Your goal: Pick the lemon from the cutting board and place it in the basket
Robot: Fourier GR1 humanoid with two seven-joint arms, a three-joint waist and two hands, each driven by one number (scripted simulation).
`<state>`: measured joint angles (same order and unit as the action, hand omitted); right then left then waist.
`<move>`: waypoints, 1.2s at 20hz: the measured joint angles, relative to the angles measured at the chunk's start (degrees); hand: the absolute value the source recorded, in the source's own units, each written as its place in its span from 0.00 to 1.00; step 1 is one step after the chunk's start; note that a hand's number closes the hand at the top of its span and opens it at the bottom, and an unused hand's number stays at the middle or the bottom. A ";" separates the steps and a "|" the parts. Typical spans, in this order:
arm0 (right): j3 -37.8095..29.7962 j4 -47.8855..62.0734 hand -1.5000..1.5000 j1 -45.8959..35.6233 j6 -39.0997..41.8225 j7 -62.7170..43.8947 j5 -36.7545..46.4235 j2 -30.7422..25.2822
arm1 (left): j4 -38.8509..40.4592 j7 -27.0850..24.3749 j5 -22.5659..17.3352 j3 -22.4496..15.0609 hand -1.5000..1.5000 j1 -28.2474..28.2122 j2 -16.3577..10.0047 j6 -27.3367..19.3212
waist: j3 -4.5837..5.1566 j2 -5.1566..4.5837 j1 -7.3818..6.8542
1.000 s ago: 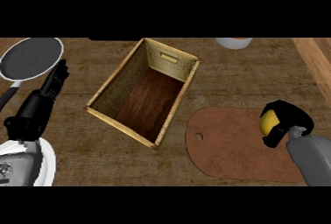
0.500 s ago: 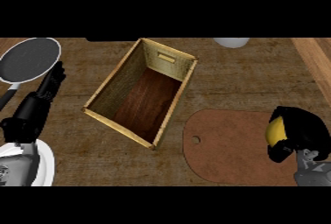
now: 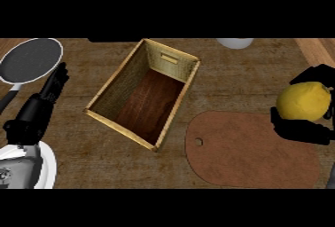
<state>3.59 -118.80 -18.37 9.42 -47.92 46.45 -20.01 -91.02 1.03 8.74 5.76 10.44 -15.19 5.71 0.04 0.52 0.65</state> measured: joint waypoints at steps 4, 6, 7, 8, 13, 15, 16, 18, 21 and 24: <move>-1.79 -4.79 1.00 -9.94 2.89 -4.42 -3.44 0.87 | 0.26 -0.27 -0.71 0.46 0.50 0.24 -0.73 1.25 | 0.04 -0.14 -0.58; -1.89 -4.97 1.00 -16.62 5.27 -6.97 -5.56 1.30 | 0.48 -0.08 -0.64 0.39 0.50 0.92 -0.55 1.18 | 0.08 -0.18 -0.80; -1.83 -4.40 1.00 -19.95 5.89 -7.69 -6.53 1.75 | 1.32 -0.26 -0.62 0.54 0.50 1.59 -0.62 1.22 | 0.08 -0.23 -0.83; -1.89 -3.77 1.00 -23.29 6.63 -8.57 -7.46 2.07 | 0.94 0.02 -0.41 0.20 0.50 1.48 -0.42 1.18 | 0.09 -0.21 -0.94; -1.68 5.31 1.00 -39.38 7.52 -11.57 -10.12 5.69 | 0.85 -0.43 -0.01 -0.17 0.50 1.54 -0.09 1.19 | 0.15 -0.23 -1.50; -1.21 9.74 1.00 -44.60 7.56 -12.50 -10.40 7.71 | 1.29 -0.63 0.08 -0.04 0.50 1.73 -0.10 1.16 | 0.16 -0.25 -1.56; -1.39 12.32 1.00 -47.17 7.68 -12.71 -10.64 8.36 | 1.19 -0.01 0.11 -0.07 0.50 2.25 0.00 1.05 | 0.16 -0.26 -1.58; -1.70 17.18 1.00 -51.80 7.76 -13.18 -10.87 9.86 | 0.84 0.30 0.12 -0.32 0.50 1.88 0.22 1.15 | 0.15 -0.25 -1.70; -2.41 24.83 1.00 -57.20 7.31 -13.33 -10.42 12.15 | 0.71 0.20 0.36 -0.45 0.50 1.53 0.41 1.04 | 0.15 -0.35 -1.83; -3.21 32.19 1.00 -61.74 6.02 -13.59 -9.13 14.90 | 1.04 -0.47 0.97 -0.89 0.50 1.71 0.96 0.57 | 0.13 -0.47 -1.86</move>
<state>0.39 -86.61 -80.11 15.44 -61.51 37.32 -5.10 -89.99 0.56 9.71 4.86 12.15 -14.23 6.28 0.17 0.06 -1.22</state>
